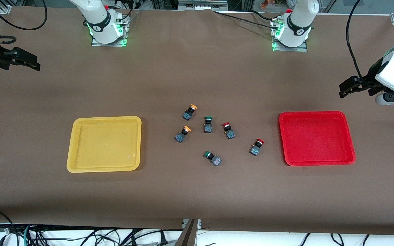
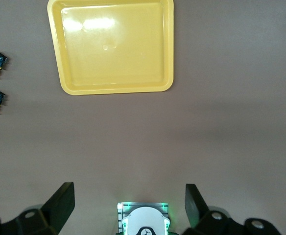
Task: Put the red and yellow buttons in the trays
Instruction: 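Move the left gripper toward a red-capped button beside the red tray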
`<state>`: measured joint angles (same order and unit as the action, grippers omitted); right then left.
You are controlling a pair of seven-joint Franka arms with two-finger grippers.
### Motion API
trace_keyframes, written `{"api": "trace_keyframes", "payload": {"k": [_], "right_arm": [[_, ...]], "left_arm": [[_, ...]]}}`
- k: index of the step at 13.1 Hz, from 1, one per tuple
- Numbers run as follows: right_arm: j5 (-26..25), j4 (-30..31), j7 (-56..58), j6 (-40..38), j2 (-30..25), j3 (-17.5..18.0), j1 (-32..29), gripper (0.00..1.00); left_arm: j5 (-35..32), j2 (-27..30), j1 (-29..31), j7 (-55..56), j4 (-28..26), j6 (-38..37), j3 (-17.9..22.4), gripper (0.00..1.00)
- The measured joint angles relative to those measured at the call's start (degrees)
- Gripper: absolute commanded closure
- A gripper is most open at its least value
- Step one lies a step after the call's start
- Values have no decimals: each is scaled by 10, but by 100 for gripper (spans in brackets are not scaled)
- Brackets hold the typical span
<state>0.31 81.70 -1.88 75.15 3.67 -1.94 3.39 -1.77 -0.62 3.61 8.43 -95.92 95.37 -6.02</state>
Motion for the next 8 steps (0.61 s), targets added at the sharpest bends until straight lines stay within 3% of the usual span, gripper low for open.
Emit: {"api": "trace_keyframes", "payload": {"k": [8], "right_arm": [[0, -1, 0, 1, 13, 6, 0, 0]], "left_arm": [[6, -30, -8, -6, 13, -51, -6, 0]]}}
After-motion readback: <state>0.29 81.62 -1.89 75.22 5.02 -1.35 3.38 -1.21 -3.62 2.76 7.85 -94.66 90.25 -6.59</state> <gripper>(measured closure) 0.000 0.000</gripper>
